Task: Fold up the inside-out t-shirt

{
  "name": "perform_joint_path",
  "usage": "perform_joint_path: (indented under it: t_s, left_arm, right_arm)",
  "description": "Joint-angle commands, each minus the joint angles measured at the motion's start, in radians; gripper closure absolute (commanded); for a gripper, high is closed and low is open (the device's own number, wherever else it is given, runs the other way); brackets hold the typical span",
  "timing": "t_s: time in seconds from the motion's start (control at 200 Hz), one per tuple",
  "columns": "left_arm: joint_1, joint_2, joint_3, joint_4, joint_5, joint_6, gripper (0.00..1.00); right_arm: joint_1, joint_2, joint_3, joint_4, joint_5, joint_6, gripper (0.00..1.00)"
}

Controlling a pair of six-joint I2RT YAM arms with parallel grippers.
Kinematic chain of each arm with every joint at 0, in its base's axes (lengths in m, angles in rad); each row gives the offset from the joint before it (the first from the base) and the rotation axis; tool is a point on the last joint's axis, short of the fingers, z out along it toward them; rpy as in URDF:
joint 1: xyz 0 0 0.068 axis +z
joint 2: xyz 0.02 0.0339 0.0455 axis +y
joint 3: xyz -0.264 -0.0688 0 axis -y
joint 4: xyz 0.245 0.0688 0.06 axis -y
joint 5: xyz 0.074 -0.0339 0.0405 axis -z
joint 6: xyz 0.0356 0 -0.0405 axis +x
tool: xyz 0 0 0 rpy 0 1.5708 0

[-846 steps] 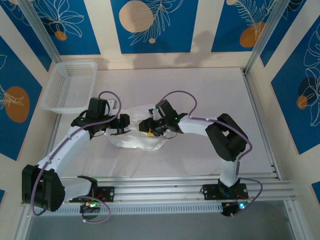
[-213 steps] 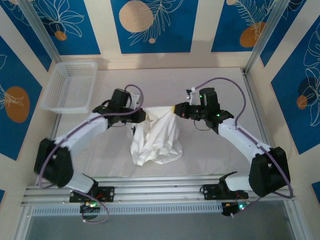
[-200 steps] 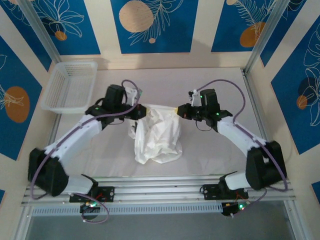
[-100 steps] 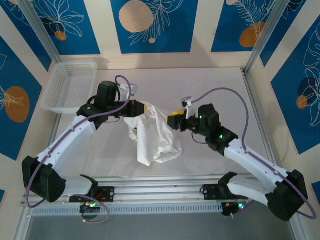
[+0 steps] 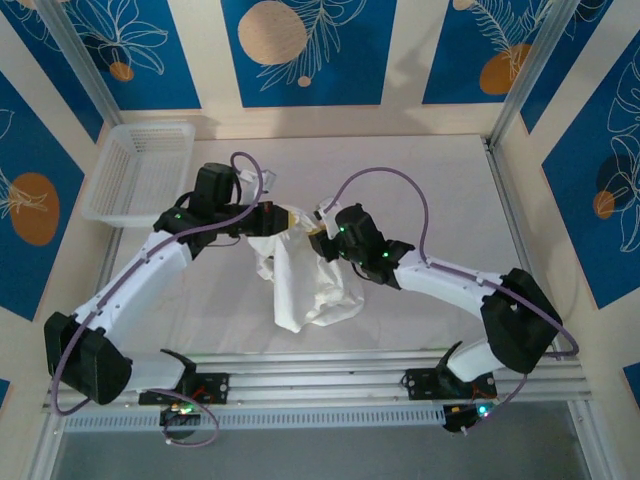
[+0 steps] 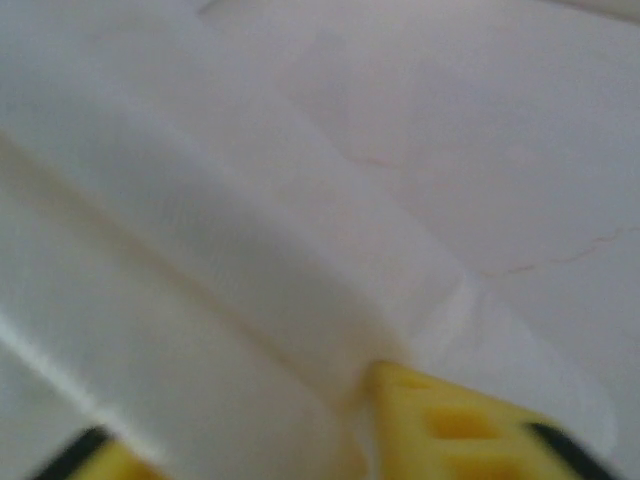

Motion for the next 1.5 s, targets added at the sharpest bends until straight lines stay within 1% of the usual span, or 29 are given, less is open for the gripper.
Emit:
perform_joint_path:
  t_s: [0.0, 0.04, 0.075, 0.11, 0.17, 0.23, 0.255, 0.295, 0.365, 0.405, 0.445, 0.55, 0.6, 0.625, 0.68, 0.745, 0.785, 0.85, 0.93, 0.975, 1.025, 1.06, 1.11, 1.165, 1.195, 1.29, 1.345, 1.435, 1.495]
  left_arm:
    - [0.045, -0.042, 0.019, -0.023, -0.012, 0.026, 1.00]
    - [0.077, -0.039, 0.001, -0.005, -0.002, 0.020, 1.00]
    - [0.107, -0.036, -0.023, 0.027, 0.014, 0.015, 1.00]
    - [0.133, -0.029, -0.045, 0.058, 0.017, 0.024, 1.00]
    - [0.160, -0.002, -0.070, 0.077, -0.020, 0.081, 1.00]
    - [0.168, 0.035, -0.091, 0.101, -0.043, 0.148, 1.00]
    - [0.169, 0.051, -0.097, 0.109, -0.045, 0.163, 1.00]
    - [0.169, 0.064, -0.110, 0.125, -0.038, 0.175, 0.92]
    - [0.170, 0.048, -0.149, 0.175, -0.038, 0.166, 0.70]
    - [0.170, 0.020, -0.171, 0.190, -0.066, 0.169, 0.58]
    - [0.170, -0.015, -0.190, 0.180, -0.112, 0.187, 0.50]
    - [0.170, -0.121, -0.229, 0.129, -0.202, 0.223, 0.39]
    - [0.170, -0.172, -0.244, 0.112, -0.191, 0.221, 0.38]
    - [0.169, -0.194, -0.250, 0.109, -0.164, 0.213, 0.35]
    - [0.168, -0.236, -0.263, 0.120, -0.085, 0.182, 0.33]
    - [0.157, -0.267, -0.275, 0.157, 0.045, 0.139, 0.30]
    - [0.143, -0.279, -0.277, 0.173, 0.089, 0.122, 0.29]
    - [0.112, -0.284, -0.262, 0.150, 0.107, 0.145, 0.29]
    - [0.065, -0.283, -0.241, 0.096, 0.072, 0.239, 0.30]
    - [0.037, -0.273, -0.232, 0.069, 0.026, 0.292, 0.36]
    - [0.010, -0.248, -0.220, 0.049, -0.039, 0.334, 0.55]
    - [-0.002, -0.224, -0.211, 0.047, -0.078, 0.342, 0.64]
    - [-0.018, -0.192, -0.204, 0.071, -0.065, 0.355, 0.67]
    - [-0.038, -0.165, -0.208, 0.122, -0.020, 0.385, 0.66]
    - [-0.050, -0.152, -0.211, 0.143, -0.018, 0.397, 0.63]
    - [-0.068, -0.119, -0.209, 0.178, 0.004, 0.427, 0.42]
    - [-0.071, -0.099, -0.203, 0.192, 0.006, 0.429, 0.35]
    - [-0.077, -0.064, -0.189, 0.206, 0.003, 0.431, 0.32]
    - [-0.080, -0.040, -0.182, 0.222, -0.001, 0.426, 0.35]
  right_arm:
    - [-0.003, -0.061, 0.042, -0.021, -0.320, -0.028, 0.95]
    - [-0.013, -0.094, 0.026, 0.016, -0.507, 0.004, 1.00]
    - [-0.024, -0.122, 0.010, 0.062, -0.678, 0.043, 1.00]
    - [-0.037, -0.140, -0.004, 0.123, -0.803, 0.105, 1.00]
    - [-0.058, -0.167, -0.019, 0.203, -0.915, 0.203, 1.00]
    - [-0.088, -0.190, -0.031, 0.257, -0.964, 0.269, 1.00]
    - [-0.101, -0.203, -0.039, 0.281, -0.967, 0.289, 1.00]
    - [-0.125, -0.222, -0.058, 0.321, -0.952, 0.318, 1.00]
    - [-0.164, -0.256, -0.087, 0.360, -0.921, 0.344, 1.00]
    - [-0.187, -0.269, -0.105, 0.374, -0.905, 0.350, 1.00]
    - [-0.208, -0.279, -0.117, 0.379, -0.898, 0.356, 1.00]
    - [-0.243, -0.287, -0.137, 0.387, -0.907, 0.365, 1.00]
    - [-0.250, -0.290, -0.144, 0.385, -0.906, 0.355, 1.00]
    - [-0.252, -0.291, -0.147, 0.383, -0.906, 0.349, 1.00]
    - [-0.257, -0.293, -0.150, 0.375, -0.900, 0.338, 1.00]
    - [-0.261, -0.288, -0.149, 0.367, -0.896, 0.337, 1.00]
    - [-0.263, -0.283, -0.146, 0.366, -0.899, 0.337, 1.00]
    - [-0.264, -0.275, -0.140, 0.366, -0.901, 0.342, 1.00]
    - [-0.263, -0.262, -0.133, 0.376, -0.918, 0.354, 1.00]
    - [-0.262, -0.255, -0.126, 0.380, -0.930, 0.361, 1.00]
    - [-0.259, -0.250, -0.117, 0.378, -0.942, 0.365, 1.00]
    - [-0.255, -0.249, -0.112, 0.375, -0.950, 0.365, 1.00]
    - [-0.251, -0.249, -0.105, 0.365, -0.962, 0.362, 1.00]
    - [-0.249, -0.250, -0.098, 0.352, -0.969, 0.359, 1.00]
    - [-0.248, -0.250, -0.098, 0.348, -0.969, 0.358, 1.00]
    - [-0.246, -0.249, -0.094, 0.338, -0.975, 0.363, 1.00]
    - [-0.242, -0.248, -0.092, 0.333, -0.979, 0.365, 1.00]
    - [-0.233, -0.242, -0.087, 0.329, -0.990, 0.366, 1.00]
    - [-0.229, -0.236, -0.080, 0.323, -0.997, 0.368, 1.00]
